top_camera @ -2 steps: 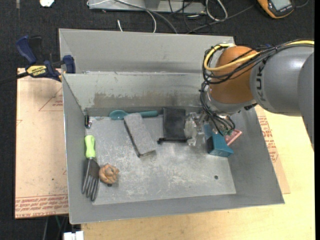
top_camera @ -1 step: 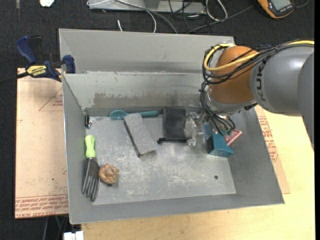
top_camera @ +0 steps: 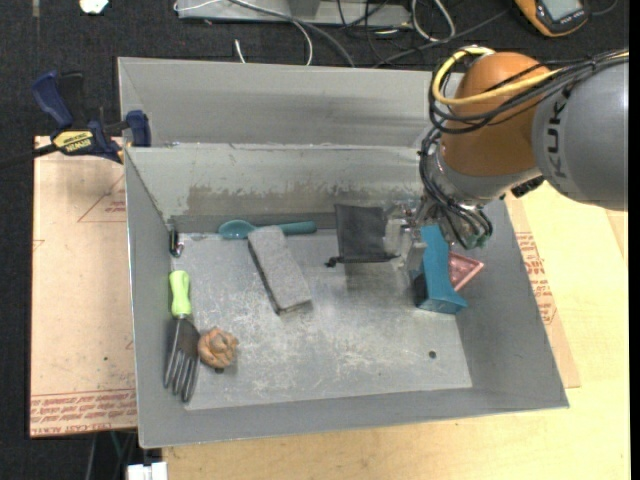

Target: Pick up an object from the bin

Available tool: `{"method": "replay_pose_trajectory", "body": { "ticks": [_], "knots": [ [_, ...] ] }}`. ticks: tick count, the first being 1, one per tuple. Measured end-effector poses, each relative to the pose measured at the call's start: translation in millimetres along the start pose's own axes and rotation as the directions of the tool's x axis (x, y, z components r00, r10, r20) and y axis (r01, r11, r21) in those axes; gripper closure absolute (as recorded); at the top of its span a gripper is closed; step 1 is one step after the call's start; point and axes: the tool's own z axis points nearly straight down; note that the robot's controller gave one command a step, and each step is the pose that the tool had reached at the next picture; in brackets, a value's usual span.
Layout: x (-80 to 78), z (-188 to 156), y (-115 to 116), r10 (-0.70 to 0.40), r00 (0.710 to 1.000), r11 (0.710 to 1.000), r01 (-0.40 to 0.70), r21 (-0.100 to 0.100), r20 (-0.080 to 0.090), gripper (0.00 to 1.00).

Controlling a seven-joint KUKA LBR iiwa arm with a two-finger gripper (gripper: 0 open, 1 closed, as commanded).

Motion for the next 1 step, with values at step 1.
{"method": "replay_pose_trajectory", "body": {
  "ticks": [1],
  "knots": [
    [-5.3, -83.4, -7.5, -0.099, 0.995, 0.995, 0.099, -0.001, -0.002, 1.0]
  ]
}}
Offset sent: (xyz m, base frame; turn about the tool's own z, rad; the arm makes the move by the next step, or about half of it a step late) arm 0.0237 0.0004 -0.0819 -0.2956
